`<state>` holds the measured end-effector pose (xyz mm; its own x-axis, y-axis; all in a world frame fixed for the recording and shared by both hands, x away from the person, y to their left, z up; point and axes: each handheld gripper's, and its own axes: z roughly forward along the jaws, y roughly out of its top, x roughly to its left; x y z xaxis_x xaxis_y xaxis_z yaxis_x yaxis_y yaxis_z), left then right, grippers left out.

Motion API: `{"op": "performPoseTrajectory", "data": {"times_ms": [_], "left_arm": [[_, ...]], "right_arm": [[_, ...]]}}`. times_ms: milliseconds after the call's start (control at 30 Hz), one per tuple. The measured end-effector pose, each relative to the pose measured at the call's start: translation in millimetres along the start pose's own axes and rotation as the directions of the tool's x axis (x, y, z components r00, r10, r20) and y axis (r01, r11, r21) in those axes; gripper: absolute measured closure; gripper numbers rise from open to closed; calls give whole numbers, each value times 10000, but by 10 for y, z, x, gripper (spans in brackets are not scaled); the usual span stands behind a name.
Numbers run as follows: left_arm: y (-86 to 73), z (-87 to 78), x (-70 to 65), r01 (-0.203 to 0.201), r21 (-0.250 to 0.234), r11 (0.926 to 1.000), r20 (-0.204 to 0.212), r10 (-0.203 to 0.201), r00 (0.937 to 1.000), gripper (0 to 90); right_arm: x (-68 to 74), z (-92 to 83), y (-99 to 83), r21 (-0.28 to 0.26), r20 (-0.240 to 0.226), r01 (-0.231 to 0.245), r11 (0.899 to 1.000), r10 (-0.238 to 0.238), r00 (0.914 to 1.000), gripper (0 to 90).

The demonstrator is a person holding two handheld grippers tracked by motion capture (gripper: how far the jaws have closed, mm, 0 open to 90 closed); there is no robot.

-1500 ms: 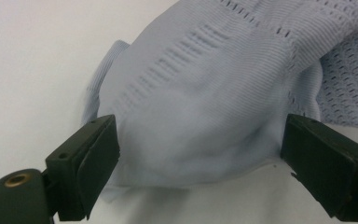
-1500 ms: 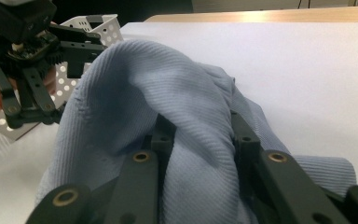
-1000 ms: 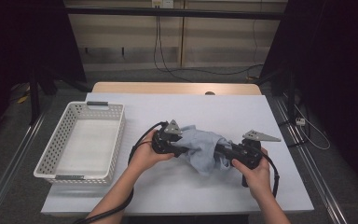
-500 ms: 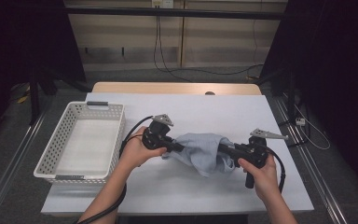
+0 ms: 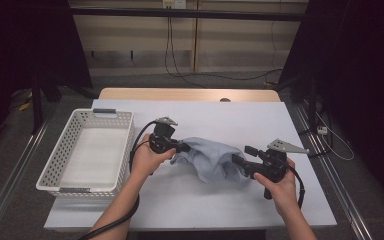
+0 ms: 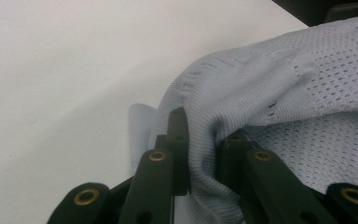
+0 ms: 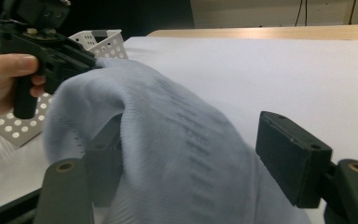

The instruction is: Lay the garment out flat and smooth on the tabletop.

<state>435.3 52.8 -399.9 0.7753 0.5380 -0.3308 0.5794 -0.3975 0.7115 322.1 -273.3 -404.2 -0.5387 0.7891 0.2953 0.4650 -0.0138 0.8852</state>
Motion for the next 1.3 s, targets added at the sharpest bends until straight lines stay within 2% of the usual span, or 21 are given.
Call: {"op": "performPoseTrajectory", "data": {"times_ms": [167, 267, 367, 400, 500, 533, 633, 800, 900, 1167, 1233, 1300], "left_arm": [[1, 22, 38, 259, -22, 9997, -162, -259, 9995, 789], [3, 28, 60, 316, -38, 9995, -255, -317, 9992, 790], [7, 35, 74, 386, -95, 9992, -327, -389, 9987, 790], [9, 37, 76, 393, -79, 9992, -336, -395, 9987, 790], [12, 38, 90, 440, -60, 9990, -471, -443, 9979, 790], [11, 40, 95, 467, -83, 9989, -484, -470, 9977, 790], [1, 46, 116, 474, -94, 9988, -454, -478, 9978, 789], [0, 49, 117, 291, 8, 9996, -495, -291, 9984, 786], [-19, 53, 146, 352, 28, 9994, -501, -350, 9981, 783], [-46, 63, 191, 383, 43, 9993, -512, -380, 9980, 771], [-50, 68, 196, 276, -44, 9996, -495, -278, 9984, 746], [-46, 66, 185, 52, -101, 9999, -538, -58, 9985, 668]], "right_arm": [[68, -61, 9, 36, -104, 349, 9994, -348, 9993, 302], [95, -69, -28, 532, -439, 640, 9965, -617, 9971, 266], [99, -50, -96, 923, -374, 924, 9914, -892, 9953, 264], [89, -43, -114, 955, -187, 938, 9910, -924, 9955, 281], [46, -50, -123, 789, -22, 748, 9941, -749, 9972, 359], [19, -64, -115, 611, 124, 679, 9958, -688, 9976, 411], [-52, -93, -76, 174, 187, 459, 9988, -462, 9988, 553], [-99, -27, 14, -24, 179, 301, 9995, -301, 9994, 703], [-116, 19, 76, -37, 42, 263, 9996, -263, 9996, 746], [-207, 214, 255, 46, 525, 63, 10000, -65, 9986, 773], [-243, 267, 284, 53, 658, -85, 10000, 81, 9978, 777], [-276, 322, 311, 82, 806, -176, 9998, 169, 9966, 779]]}}
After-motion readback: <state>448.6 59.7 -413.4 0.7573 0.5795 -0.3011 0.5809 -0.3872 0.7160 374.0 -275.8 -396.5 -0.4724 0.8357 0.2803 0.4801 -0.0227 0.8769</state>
